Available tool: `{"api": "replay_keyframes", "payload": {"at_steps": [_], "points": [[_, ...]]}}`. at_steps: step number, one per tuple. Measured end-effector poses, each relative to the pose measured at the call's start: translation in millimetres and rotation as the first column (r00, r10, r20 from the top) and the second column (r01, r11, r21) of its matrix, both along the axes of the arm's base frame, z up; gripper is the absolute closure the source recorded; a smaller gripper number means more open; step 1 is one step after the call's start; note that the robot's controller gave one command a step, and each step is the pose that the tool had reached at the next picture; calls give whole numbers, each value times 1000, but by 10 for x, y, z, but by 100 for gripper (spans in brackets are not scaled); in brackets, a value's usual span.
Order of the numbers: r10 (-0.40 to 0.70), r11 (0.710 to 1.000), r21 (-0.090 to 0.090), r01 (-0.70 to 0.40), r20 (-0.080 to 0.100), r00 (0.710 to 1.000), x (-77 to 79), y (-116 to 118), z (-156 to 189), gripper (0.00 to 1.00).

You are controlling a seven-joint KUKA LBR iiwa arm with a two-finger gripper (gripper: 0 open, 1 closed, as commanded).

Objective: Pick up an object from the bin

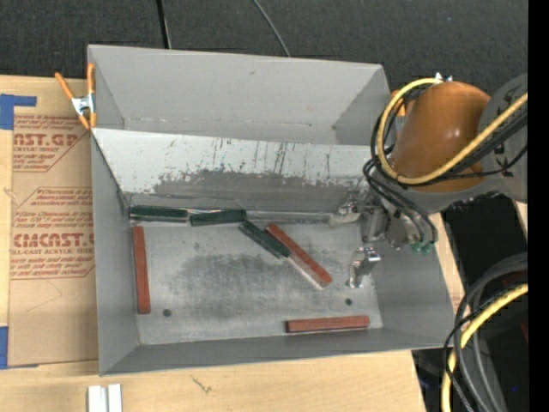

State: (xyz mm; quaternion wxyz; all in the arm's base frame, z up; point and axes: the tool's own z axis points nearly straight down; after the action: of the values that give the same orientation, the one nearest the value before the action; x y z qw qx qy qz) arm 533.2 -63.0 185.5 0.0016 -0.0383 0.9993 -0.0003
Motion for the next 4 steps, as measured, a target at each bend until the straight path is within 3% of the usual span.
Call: {"api": "replay_keyframes", "payload": {"at_steps": [1, 2, 4], "points": [[117, 993, 1, -117, -1, 993, -107, -10, -274, 0], [-52, 999, 1, 52, -2, 999, 490, 324, -981, 100], [-52, 999, 0, 52, -3, 999, 487, 322, -975, 100]]}}
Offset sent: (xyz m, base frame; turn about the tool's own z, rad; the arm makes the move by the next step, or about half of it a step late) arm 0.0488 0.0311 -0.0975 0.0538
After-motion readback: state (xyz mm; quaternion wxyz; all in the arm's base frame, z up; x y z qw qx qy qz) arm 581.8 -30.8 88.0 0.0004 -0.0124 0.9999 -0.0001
